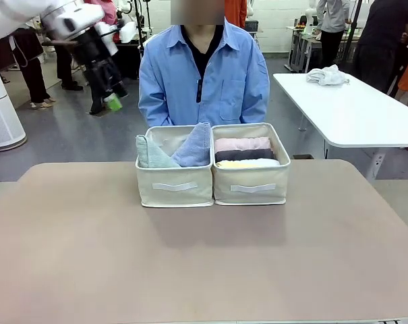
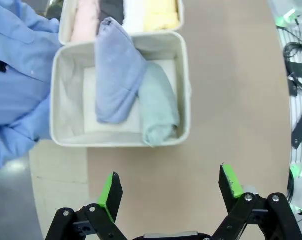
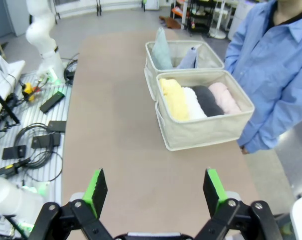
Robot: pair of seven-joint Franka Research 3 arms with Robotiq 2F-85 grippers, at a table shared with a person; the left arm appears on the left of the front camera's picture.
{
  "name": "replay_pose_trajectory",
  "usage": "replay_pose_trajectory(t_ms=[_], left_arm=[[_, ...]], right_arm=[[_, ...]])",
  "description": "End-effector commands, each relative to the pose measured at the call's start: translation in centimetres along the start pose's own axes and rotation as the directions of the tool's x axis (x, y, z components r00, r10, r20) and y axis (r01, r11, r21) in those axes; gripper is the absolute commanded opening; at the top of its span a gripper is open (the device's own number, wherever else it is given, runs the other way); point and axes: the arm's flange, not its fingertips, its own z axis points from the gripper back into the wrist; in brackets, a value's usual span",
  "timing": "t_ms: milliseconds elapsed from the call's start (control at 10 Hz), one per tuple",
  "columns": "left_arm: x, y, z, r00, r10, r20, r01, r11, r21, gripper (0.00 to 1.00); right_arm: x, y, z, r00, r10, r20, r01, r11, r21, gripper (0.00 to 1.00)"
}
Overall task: Sort the towels based on their folding style.
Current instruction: Pick up another triangle-folded towel from the table and place it in the left Fabric basket.
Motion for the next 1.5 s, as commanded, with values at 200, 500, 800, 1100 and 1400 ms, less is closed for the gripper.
replay_pose_trajectory(t_ms=[200, 500, 800, 1100, 1400], left_arm=[[-6.0, -3.6, -1.4, 1.000, 0.002, 0.001, -0.002, 1.000, 0.001, 1.00], [-5.9, -3.0, -0.8, 1.000, 0.024, -0.013, -0.024, 0.999, -0.030, 1.00], [-5.9, -3.0, -0.8, 1.000, 0.024, -0.013, -0.024, 0.999, -0.030, 1.00], [-11.1, -1.6, 1.8, 0.974, 0.030, 0.226, -0.024, 0.999, -0.030, 1.00], [-19.4, -1.4, 6.6, 0.828, 0.091, 0.553, -0.045, 0.994, -0.095, 1.00]], right_arm=[[0.0, 0.0, 0.1, 1.000, 0.016, -0.004, -0.016, 1.000, 0.009, 1.00], [0.0, 0.0, 0.1, 1.000, 0.016, -0.004, -0.016, 1.000, 0.009, 1.00], [0.0, 0.0, 0.1, 1.000, 0.016, -0.004, -0.016, 1.000, 0.009, 1.00], [0.0, 0.0, 0.1, 1.000, 0.016, -0.004, -0.016, 1.000, 0.009, 1.00], [0.0, 0.0, 0.1, 1.000, 0.016, -0.004, -0.016, 1.000, 0.009, 1.00]])
